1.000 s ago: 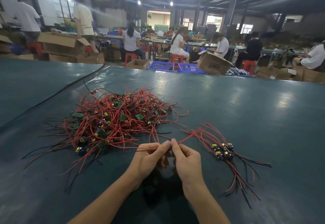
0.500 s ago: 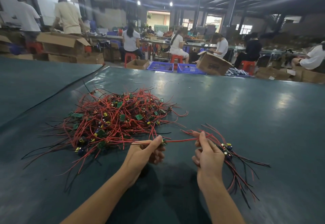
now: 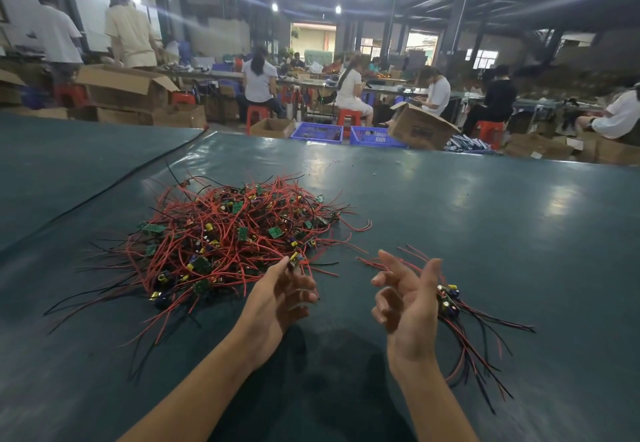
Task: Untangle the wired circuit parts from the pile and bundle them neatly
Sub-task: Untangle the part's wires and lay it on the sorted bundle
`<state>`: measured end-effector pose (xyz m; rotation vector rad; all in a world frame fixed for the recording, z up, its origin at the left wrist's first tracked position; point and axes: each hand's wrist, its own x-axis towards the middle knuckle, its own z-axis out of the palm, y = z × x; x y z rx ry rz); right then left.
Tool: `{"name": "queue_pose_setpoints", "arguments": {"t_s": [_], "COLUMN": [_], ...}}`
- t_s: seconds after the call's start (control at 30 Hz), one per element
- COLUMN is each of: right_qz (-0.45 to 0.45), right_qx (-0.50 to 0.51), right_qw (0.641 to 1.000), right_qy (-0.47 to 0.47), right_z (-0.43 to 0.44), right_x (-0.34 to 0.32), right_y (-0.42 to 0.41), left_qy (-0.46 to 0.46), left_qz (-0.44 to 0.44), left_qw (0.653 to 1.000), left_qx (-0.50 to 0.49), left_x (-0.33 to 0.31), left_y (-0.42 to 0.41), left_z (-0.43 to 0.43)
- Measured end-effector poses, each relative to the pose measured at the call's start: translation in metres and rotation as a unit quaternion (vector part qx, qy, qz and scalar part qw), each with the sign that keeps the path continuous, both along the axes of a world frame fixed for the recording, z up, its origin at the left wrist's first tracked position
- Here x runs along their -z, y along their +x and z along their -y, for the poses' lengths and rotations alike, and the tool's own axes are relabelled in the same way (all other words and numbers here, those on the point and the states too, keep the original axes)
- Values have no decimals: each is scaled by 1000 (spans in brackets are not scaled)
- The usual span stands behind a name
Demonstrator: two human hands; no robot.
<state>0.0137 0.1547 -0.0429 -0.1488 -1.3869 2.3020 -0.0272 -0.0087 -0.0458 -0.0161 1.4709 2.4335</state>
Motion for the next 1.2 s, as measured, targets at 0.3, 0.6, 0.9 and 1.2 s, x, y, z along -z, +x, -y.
{"name": "queue_pose_setpoints", "arguments": {"t_s": [0.3, 0.6, 0.9, 1.2], "right_qz": [116, 164, 124, 161], "right_qx": [-130, -43, -108, -3], "right_qw": [973, 986, 984, 986], "right_qy": [154, 2, 66, -42], "right_z": [32, 30, 38, 2], "right_x": [3, -2, -4, -5], "right_y": [5, 4, 10, -6], "left_qy": [-120, -95, -122, -137], "left_qz": [-57, -54, -162, -172], "left_qw": [974, 983, 977, 974], "left_qx": [181, 144, 69, 60], "left_x": [9, 9, 6, 1], "left_y": [6, 11, 19, 15], "left_z": [-9, -12, -16, -13]}}
